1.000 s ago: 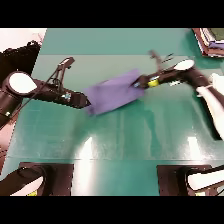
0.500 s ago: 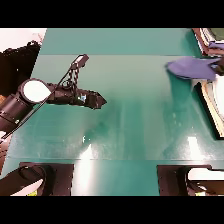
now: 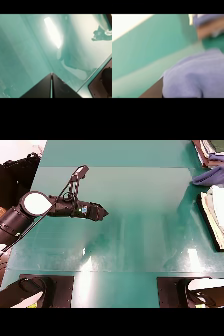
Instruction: Fold the shirts.
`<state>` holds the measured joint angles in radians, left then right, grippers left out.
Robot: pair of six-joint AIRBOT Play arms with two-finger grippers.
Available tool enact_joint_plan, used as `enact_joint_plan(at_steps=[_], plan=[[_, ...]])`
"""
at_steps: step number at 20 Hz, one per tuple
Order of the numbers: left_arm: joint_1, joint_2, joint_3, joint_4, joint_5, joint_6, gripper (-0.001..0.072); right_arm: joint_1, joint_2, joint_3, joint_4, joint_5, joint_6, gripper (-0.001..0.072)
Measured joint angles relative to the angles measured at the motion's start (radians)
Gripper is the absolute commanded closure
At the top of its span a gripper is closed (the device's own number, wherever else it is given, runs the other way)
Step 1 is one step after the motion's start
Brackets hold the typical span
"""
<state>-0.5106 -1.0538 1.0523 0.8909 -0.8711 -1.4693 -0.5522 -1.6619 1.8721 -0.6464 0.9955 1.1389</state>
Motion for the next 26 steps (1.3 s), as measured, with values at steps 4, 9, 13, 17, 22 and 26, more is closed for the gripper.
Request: enact_joint_plan(at_steps=[4,9,13,17,22,26], plan=[[0.000,0.000,0.000,-0.001,0.008,0.000,0.0682,-0.034,0.008,0.128,-0.003,0.085,0.008,0.0698],[0.000,0.000,0.000,-0.001,0.011,0.001,0.0682,-0.113,0.109,0.052,-0.010,0.141,0.011,0.0697],[0.000,0.000,0.000,-0.001,-0.004,0.001,0.0682,-0.211,0.215,-0.076,-0.011,0.197,0.012,0.0697],[0.000,0.000,0.000,-0.001,-0.010,0.003,0.0682,-0.327,0.330,-0.228,-0.032,0.256,0.012,0.0696],[0.000,0.000,0.000,-0.001,-0.012,0.009,0.0682,-0.451,0.472,-0.425,-0.164,0.323,0.012,0.0695],[0.000,0.000,0.000,-0.001,-0.023,0.024,0.0682,-0.521,0.542,-0.542,-0.265,0.356,0.013,0.0448]])
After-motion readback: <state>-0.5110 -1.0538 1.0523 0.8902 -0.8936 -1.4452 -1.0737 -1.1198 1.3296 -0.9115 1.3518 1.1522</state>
